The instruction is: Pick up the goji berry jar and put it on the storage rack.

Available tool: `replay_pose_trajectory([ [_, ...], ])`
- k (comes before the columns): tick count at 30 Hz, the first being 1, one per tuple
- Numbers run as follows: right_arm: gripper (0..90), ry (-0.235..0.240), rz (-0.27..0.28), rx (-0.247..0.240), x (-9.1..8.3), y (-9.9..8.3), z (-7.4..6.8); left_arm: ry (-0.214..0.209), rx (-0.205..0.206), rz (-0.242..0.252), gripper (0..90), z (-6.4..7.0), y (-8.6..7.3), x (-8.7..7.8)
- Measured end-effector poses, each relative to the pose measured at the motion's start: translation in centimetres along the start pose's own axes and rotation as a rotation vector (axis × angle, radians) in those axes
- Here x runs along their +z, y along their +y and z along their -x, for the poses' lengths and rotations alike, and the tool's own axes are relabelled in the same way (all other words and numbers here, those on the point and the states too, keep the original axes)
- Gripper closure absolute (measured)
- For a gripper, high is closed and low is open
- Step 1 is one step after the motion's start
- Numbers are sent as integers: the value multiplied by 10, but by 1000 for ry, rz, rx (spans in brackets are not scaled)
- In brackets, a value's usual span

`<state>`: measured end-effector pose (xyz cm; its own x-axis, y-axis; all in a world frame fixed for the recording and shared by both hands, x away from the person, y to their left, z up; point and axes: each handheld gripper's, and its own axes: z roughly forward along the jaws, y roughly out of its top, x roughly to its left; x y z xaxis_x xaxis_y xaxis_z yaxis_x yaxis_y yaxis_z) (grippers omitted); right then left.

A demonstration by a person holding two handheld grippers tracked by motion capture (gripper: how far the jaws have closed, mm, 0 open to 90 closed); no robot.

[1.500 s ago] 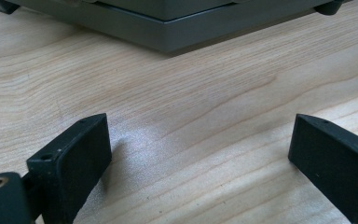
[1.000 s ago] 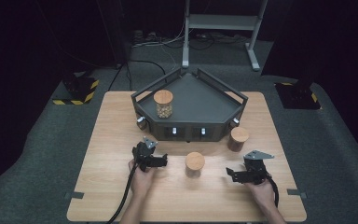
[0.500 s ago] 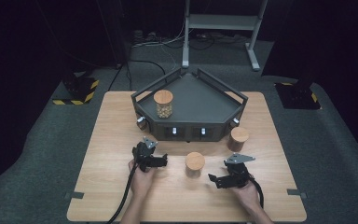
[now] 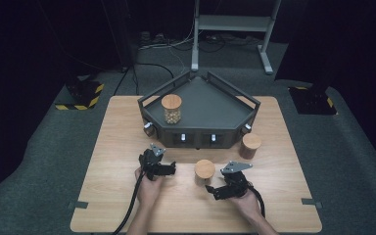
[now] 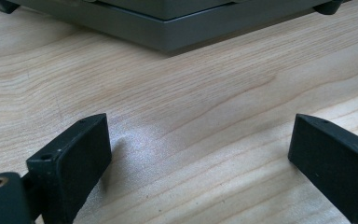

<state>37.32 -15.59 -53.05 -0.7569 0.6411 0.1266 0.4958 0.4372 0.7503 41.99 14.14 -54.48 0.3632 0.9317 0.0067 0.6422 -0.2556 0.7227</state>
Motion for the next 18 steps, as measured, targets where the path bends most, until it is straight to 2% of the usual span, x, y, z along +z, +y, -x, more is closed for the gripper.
replay_pose_trajectory([
  [5,95,-1,9,-10,6,3,-5,0,0,0,59,0,0,0],
  [18,148,-17,39,3,17,11,-13,0,0,0,59,0,0,0],
])
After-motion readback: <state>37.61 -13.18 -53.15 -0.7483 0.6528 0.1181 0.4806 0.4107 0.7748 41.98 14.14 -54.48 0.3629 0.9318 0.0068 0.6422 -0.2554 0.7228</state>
